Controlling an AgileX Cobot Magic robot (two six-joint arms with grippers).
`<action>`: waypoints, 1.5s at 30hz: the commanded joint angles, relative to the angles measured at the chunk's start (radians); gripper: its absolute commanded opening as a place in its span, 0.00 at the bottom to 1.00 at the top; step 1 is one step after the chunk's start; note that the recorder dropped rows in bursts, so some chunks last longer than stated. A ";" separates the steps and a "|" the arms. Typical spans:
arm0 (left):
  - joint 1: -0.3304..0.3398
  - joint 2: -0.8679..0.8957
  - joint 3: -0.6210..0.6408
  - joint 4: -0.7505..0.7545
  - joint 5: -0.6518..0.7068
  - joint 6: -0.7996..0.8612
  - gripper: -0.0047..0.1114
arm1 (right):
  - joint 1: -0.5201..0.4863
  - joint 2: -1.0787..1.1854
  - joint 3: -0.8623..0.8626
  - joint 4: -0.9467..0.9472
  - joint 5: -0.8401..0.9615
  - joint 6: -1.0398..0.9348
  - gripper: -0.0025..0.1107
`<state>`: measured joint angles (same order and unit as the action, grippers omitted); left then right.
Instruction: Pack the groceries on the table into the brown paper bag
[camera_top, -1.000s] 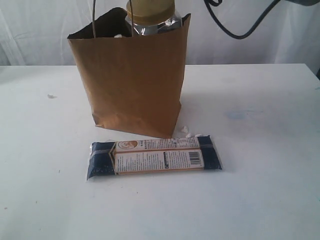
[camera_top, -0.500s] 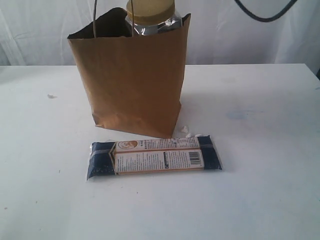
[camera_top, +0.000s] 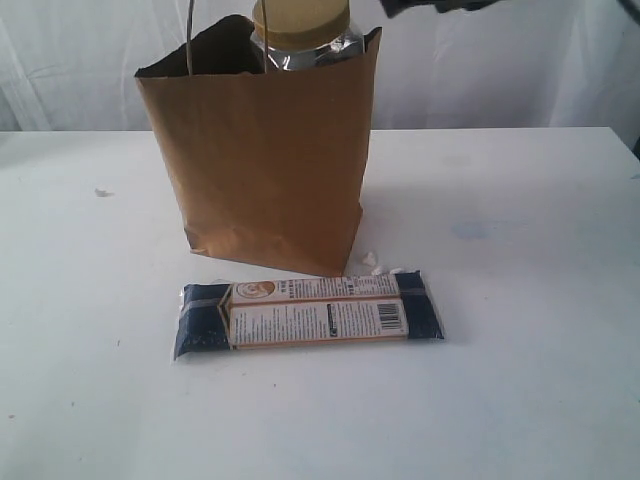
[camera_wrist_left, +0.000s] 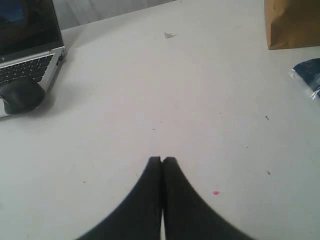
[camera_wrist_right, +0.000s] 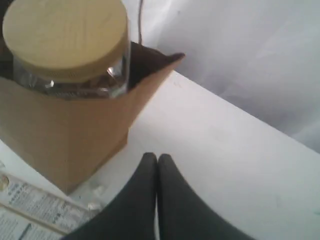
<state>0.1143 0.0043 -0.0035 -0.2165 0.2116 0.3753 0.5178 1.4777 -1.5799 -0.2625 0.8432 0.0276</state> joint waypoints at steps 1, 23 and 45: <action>0.001 -0.004 0.003 -0.002 -0.002 -0.001 0.04 | -0.001 -0.098 0.124 -0.002 0.128 0.030 0.02; 0.001 -0.004 0.003 -0.002 -0.002 -0.001 0.04 | -0.099 0.358 0.220 0.116 -0.064 0.019 0.47; 0.001 -0.004 0.003 -0.002 -0.002 -0.001 0.04 | -0.170 0.628 0.067 0.602 -0.144 -0.964 0.46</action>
<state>0.1143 0.0043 -0.0035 -0.2165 0.2116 0.3753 0.3536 2.0940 -1.5039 0.3336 0.6927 -0.8855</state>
